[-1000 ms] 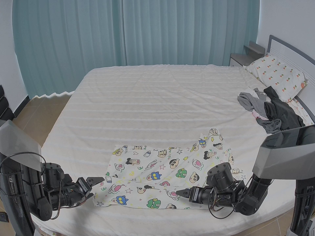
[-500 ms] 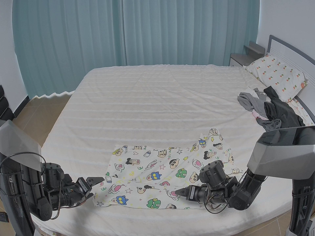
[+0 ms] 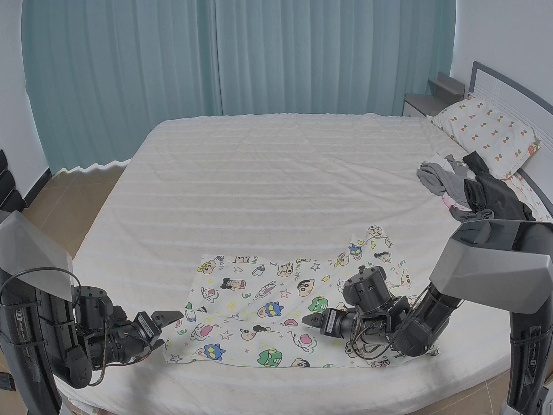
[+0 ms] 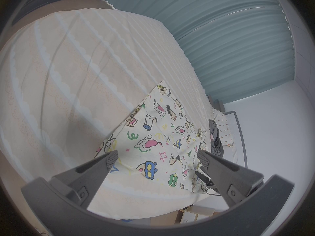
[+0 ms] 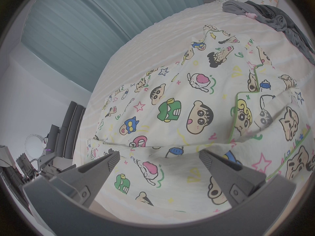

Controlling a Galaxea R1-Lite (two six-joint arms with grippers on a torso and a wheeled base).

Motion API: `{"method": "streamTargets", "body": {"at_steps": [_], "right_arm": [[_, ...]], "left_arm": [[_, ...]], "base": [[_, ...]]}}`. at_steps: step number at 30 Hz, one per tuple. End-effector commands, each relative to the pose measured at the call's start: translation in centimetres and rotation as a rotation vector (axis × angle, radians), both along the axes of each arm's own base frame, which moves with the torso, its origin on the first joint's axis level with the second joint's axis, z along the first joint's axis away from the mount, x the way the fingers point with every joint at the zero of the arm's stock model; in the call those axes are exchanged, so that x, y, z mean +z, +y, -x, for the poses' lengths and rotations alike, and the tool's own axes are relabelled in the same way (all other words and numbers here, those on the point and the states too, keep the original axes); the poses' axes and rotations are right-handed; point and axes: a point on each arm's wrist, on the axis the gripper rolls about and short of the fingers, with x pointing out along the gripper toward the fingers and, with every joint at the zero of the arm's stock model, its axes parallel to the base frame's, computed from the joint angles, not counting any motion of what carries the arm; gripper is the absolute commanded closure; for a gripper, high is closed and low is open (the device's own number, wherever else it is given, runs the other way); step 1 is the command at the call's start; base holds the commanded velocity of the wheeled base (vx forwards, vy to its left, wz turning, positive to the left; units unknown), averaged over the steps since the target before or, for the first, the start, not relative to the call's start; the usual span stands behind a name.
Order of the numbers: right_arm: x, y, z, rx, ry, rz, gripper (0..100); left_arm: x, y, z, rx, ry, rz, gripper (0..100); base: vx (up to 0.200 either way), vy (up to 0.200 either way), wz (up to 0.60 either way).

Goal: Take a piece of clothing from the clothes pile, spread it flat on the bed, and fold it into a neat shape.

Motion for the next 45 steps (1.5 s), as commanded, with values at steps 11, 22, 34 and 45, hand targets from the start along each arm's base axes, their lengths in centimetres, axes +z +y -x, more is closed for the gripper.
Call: {"method": "streamTargets", "body": {"at_steps": [11,22,34,45], "right_arm": [[4.0,-1.7,1.4,-0.01,-0.015,-0.086,0],[5.8,-7.7,2.7,-0.046,0.033,-0.147,0],[4.8,-12.7,3.0,-0.034,-0.071,-0.186,0],[3.3,-13.1,3.6,-0.016,-0.049,-0.161,0]], "left_arm": [[0.1,0.0,-0.1,0.0,-0.016,0.002,0],[0.1,-0.1,-0.5,-0.009,-0.031,0.005,0],[-0.9,-0.7,-5.8,-0.227,-0.307,-0.286,0],[-2.9,-0.4,-8.3,-0.47,-0.271,-0.504,0]], "base": [[0.0,0.0,0.0],[0.0,0.0,0.0],[0.0,0.0,0.0],[0.0,0.0,0.0]]}}
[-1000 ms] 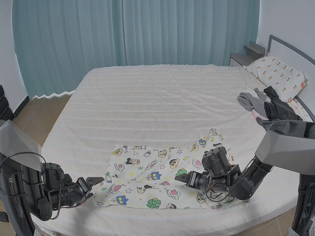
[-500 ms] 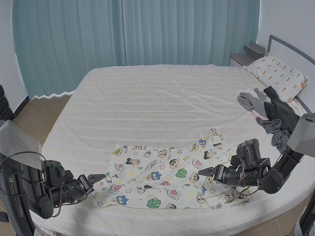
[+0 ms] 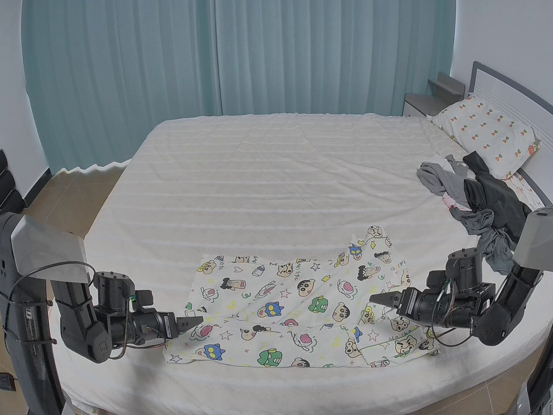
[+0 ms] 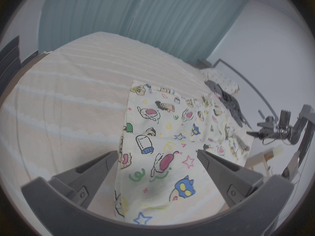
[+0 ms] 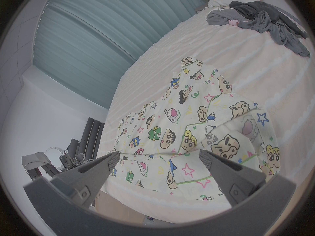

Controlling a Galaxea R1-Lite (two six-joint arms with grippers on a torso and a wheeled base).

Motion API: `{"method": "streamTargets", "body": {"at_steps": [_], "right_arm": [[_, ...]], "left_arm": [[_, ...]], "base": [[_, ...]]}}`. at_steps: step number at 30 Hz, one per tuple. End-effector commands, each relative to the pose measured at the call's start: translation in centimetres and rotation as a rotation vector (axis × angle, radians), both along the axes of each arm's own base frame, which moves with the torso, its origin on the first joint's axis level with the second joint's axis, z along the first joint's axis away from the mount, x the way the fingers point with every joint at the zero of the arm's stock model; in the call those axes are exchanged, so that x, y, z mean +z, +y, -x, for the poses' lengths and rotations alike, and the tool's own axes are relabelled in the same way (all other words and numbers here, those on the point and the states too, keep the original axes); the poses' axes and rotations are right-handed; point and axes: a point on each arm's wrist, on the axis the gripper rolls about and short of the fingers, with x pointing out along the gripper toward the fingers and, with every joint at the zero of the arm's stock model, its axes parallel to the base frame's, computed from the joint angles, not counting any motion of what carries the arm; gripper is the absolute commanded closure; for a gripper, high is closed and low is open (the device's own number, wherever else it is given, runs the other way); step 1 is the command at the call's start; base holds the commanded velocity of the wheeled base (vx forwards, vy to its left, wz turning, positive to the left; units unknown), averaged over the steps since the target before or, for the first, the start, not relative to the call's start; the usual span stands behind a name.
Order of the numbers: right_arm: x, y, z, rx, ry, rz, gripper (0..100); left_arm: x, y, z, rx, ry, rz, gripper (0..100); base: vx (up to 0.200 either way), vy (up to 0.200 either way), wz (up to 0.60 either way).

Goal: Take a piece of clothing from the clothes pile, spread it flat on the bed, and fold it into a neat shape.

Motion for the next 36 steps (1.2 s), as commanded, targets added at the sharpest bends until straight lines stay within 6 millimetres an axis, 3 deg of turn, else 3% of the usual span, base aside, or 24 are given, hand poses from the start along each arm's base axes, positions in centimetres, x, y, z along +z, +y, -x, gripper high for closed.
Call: {"method": "streamTargets", "body": {"at_steps": [1,12,16,20,21,36], "right_arm": [[-1.2,-0.4,0.5,0.007,0.041,0.019,0],[-1.4,-0.4,0.5,0.008,0.043,0.017,0],[-1.5,-0.3,0.5,0.009,0.049,0.017,0],[-1.6,-0.3,0.5,0.01,0.05,0.019,0],[-1.6,-0.3,0.5,0.009,0.051,0.018,0],[-1.9,-0.3,0.5,0.012,0.062,0.022,0]], "left_arm": [[-0.3,0.2,-2.1,-0.024,-0.029,-0.02,0],[-1.0,0.2,-1.8,-0.047,0.006,-0.003,0],[-2.7,0.2,-1.5,-0.05,0.051,-0.01,0],[-2.8,0.2,-1.4,-0.055,0.052,-0.016,0],[-2.8,0.2,-1.3,-0.055,0.057,-0.016,100],[-2.3,0.5,-1.1,-0.045,0.049,-0.016,100]], "base": [[0.0,0.0,0.0],[0.0,0.0,0.0],[0.0,0.0,0.0],[0.0,0.0,0.0],[0.0,0.0,0.0],[0.0,0.0,0.0]]}}
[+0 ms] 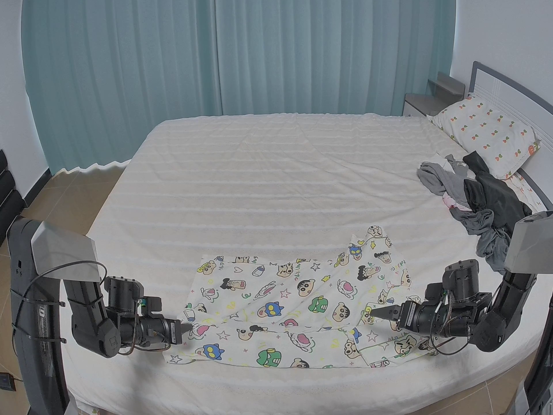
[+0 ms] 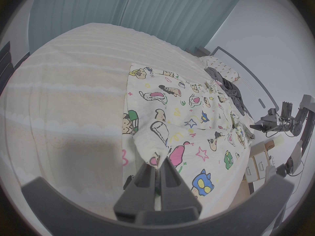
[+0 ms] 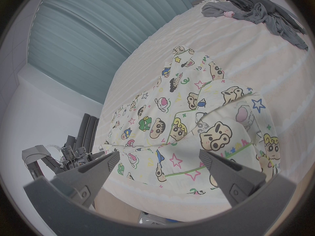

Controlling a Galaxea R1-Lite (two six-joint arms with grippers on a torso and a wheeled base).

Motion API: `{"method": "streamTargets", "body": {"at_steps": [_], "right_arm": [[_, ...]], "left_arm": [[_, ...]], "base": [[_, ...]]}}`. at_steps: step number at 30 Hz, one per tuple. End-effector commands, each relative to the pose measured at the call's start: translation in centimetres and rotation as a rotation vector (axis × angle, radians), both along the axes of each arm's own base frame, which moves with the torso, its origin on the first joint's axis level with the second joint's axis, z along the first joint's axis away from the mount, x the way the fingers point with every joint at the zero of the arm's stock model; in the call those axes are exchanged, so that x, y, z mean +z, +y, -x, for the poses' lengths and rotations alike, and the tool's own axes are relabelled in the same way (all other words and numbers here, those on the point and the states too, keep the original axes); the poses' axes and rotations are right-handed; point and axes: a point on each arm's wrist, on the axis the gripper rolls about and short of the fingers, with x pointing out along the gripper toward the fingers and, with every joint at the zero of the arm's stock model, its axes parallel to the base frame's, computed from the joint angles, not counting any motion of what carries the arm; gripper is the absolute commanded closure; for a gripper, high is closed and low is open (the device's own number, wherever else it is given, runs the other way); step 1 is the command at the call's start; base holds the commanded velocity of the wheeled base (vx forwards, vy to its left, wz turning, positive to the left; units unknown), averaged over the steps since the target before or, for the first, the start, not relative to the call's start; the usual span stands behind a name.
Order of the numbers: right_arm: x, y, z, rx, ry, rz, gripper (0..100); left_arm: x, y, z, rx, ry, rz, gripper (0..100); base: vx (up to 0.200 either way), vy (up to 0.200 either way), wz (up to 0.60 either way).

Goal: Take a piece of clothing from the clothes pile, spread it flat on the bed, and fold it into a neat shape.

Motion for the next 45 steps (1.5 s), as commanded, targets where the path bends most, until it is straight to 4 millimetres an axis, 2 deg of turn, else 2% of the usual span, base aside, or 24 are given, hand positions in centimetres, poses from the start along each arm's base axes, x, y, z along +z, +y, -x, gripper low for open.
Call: {"method": "streamTargets", "body": {"at_steps": [1,9,10,15,19,23,24,28,31,40,45], "right_arm": [[-0.1,0.0,0.0,0.002,0.003,0.001,0],[-0.1,0.0,0.0,0.002,0.004,0.001,0],[-0.1,0.1,0.0,0.003,0.004,0.001,0],[0.0,0.1,0.0,0.002,0.0,0.001,0],[0.2,0.0,0.2,0.002,-0.005,0.0,0],[0.4,0.0,0.2,-0.002,-0.024,-0.011,0],[0.4,0.0,0.2,-0.002,-0.03,-0.012,0],[0.5,0.0,0.3,-0.004,-0.048,-0.018,0],[0.4,0.0,0.4,-0.004,-0.047,-0.018,0],[0.5,-0.1,0.5,-0.007,-0.046,-0.016,0],[0.6,-0.1,0.5,-0.007,-0.05,-0.015,0]], "left_arm": [[0.4,0.0,0.0,0.001,-0.011,0.001,100],[0.3,0.0,0.0,0.004,-0.005,-0.004,100],[0.2,0.0,0.0,0.004,-0.004,-0.004,0],[0.0,0.1,0.1,0.013,0.006,-0.007,0],[0.3,1.0,0.6,0.048,0.017,0.0,0],[2.1,1.9,1.7,0.129,0.018,0.066,0],[3.0,2.2,2.0,0.16,0.003,0.104,0],[5.3,2.3,2.8,0.227,-0.025,0.212,0],[6.2,2.2,3.2,0.274,-0.022,0.278,0],[6.0,2.3,3.5,0.283,-0.058,0.299,0],[5.5,2.2,3.8,0.277,-0.08,0.293,0]], "base": [[0.0,0.0,0.0],[0.0,0.0,0.0],[0.0,0.0,0.0],[0.0,0.0,0.0],[0.0,0.0,0.0],[0.0,0.0,0.0],[0.0,0.0,0.0],[0.0,0.0,0.0],[0.0,0.0,0.0],[0.2,0.0,0.0],[0.0,0.0,0.0]]}}
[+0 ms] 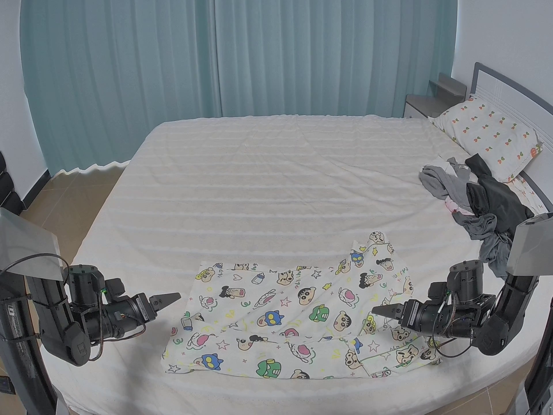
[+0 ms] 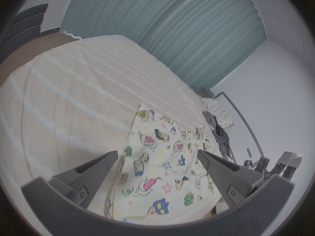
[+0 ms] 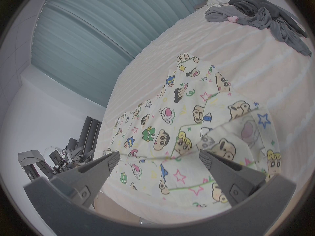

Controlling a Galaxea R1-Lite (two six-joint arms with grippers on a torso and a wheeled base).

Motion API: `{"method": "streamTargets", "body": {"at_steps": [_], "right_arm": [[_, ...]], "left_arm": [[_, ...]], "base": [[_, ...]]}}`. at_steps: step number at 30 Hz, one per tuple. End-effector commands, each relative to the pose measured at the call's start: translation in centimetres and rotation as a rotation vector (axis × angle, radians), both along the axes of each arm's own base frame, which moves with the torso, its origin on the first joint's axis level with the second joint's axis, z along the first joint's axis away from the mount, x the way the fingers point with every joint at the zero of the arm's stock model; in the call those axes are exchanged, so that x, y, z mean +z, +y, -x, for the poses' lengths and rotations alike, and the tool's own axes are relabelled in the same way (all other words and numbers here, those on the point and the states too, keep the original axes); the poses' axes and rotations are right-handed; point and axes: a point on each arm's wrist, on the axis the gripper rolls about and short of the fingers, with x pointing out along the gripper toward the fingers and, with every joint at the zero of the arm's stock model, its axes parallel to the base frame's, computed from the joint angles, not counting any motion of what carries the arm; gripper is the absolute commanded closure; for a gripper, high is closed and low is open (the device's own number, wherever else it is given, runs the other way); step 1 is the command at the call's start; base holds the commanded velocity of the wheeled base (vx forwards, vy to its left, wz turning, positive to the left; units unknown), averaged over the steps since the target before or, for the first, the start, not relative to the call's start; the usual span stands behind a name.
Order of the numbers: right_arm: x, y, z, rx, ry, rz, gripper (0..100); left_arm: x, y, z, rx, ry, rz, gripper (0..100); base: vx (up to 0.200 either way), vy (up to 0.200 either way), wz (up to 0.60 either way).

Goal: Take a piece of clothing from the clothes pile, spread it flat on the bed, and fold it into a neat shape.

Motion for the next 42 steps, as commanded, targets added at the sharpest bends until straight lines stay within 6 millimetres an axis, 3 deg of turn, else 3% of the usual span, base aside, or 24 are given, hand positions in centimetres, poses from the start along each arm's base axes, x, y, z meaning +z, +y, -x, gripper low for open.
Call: {"method": "streamTargets", "body": {"at_steps": [1,6,10,16,20,24,28,31,35,42], "right_arm": [[0.0,0.0,0.0,0.0,-0.002,0.001,0],[0.1,0.0,0.0,0.0,-0.005,0.0,0],[0.2,0.1,-0.2,-0.002,-0.022,-0.005,0],[0.4,0.1,-0.4,-0.004,-0.054,-0.012,0],[0.2,0.2,-0.5,0.0,-0.053,-0.01,0],[-0.1,0.7,-0.4,0.017,-0.044,-0.008,0],[-0.4,0.7,-0.4,0.016,-0.031,-0.003,0],[-0.5,0.7,-0.5,0.017,-0.032,-0.002,0],[-0.6,0.8,-0.4,0.022,-0.027,0.001,0],[-0.5,0.8,-0.4,0.022,-0.03,0.0,0]], "left_arm": [[-1.0,-0.1,0.5,-0.002,0.018,-0.005,0],[-1.6,-0.2,0.1,-0.01,0.012,-0.01,0],[-1.7,-1.1,-3.6,-0.034,-0.081,-0.007,0],[-1.1,-2.6,-8.7,-0.071,-0.08,-0.034,0],[-1.6,-2.9,-12.7,-0.073,-0.044,-0.207,0],[-1.9,-3.5,-15.2,-0.103,-0.02,-0.295,0],[-2.3,-4.6,-16.2,-0.132,0.0,-0.302,0],[-3.6,-5.3,-16.2,-0.156,0.038,-0.308,0],[-4.9,-5.4,-16.2,-0.17,0.056,-0.319,0],[-5.1,-5.4,-16.4,-0.174,0.045,-0.354,0]], "base": [[0.0,0.0,0.0],[0.0,0.0,0.0],[0.0,0.0,0.0],[0.0,0.0,0.0],[0.0,0.0,0.0],[0.0,0.0,0.0],[0.0,0.0,0.0],[0.0,0.0,0.0],[0.0,0.0,0.0],[0.0,0.0,0.0]]}}
